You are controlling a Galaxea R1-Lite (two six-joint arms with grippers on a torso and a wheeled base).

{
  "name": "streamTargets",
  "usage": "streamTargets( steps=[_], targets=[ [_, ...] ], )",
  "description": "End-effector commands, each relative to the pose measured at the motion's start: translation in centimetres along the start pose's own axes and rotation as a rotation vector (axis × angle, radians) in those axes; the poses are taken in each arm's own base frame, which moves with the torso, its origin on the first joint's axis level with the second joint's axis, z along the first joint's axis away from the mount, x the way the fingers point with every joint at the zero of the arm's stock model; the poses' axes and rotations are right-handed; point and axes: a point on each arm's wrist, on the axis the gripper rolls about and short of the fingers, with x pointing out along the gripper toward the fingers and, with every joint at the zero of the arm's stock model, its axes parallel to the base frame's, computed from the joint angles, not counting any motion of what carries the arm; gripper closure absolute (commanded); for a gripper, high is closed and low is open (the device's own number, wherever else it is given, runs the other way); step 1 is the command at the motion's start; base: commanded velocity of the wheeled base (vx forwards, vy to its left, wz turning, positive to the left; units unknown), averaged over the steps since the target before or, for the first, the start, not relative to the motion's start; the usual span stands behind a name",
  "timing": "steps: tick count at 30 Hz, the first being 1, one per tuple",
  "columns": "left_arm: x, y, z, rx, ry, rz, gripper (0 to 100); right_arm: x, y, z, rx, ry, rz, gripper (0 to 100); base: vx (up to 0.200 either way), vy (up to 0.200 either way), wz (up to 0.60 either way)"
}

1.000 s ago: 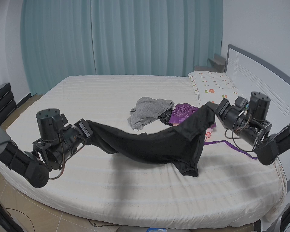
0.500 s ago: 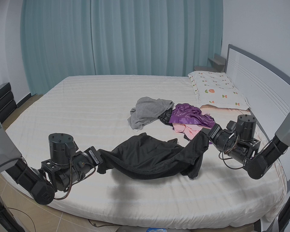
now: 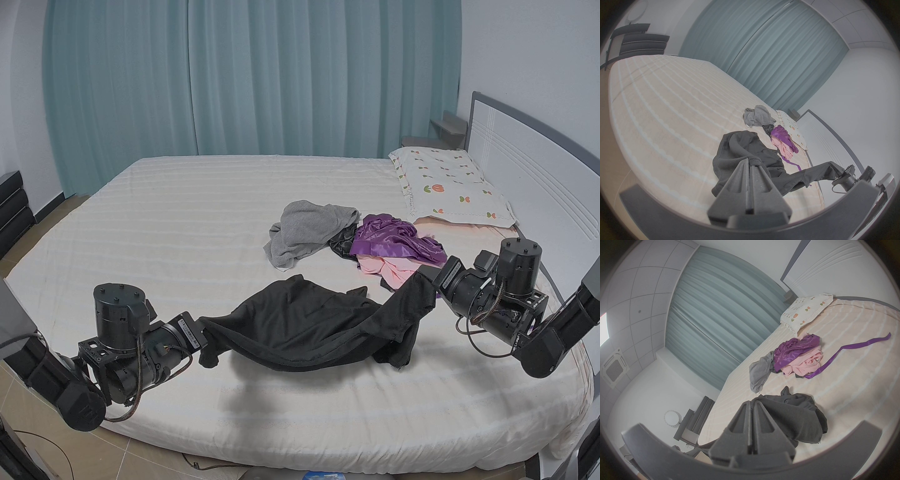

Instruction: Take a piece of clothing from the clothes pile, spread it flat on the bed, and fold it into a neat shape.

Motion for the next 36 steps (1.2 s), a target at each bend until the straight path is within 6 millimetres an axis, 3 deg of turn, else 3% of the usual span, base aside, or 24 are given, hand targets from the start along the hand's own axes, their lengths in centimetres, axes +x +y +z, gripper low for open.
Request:
streamTargets(
  steps=[1, 9, 27, 36],
  targets=[
    [-0.1, 0.0, 0.1, -0.002, -0.002, -0.002, 100, -0.2, 0.2, 0.0, -0.002, 0.000, 0.007, 100, -0.200, 0.000, 0.00],
    [-0.2, 0.1, -0.1, -0.023, 0.003, 0.003, 100, -0.3, 0.1, -0.1, -0.002, 0.002, 0.003, 100, -0.200, 0.000, 0.00],
    [-0.6, -0.3, 0.2, -0.044, -0.013, -0.014, 100, -0.4, 0.4, -0.1, -0.002, 0.000, 0.011, 100, 0.000, 0.000, 0.00],
    [-1.3, -0.5, 0.6, -0.053, -0.031, -0.027, 100, -0.9, 0.8, 0.2, -0.003, -0.023, 0.031, 100, 0.000, 0.200, 0.00]
  ],
)
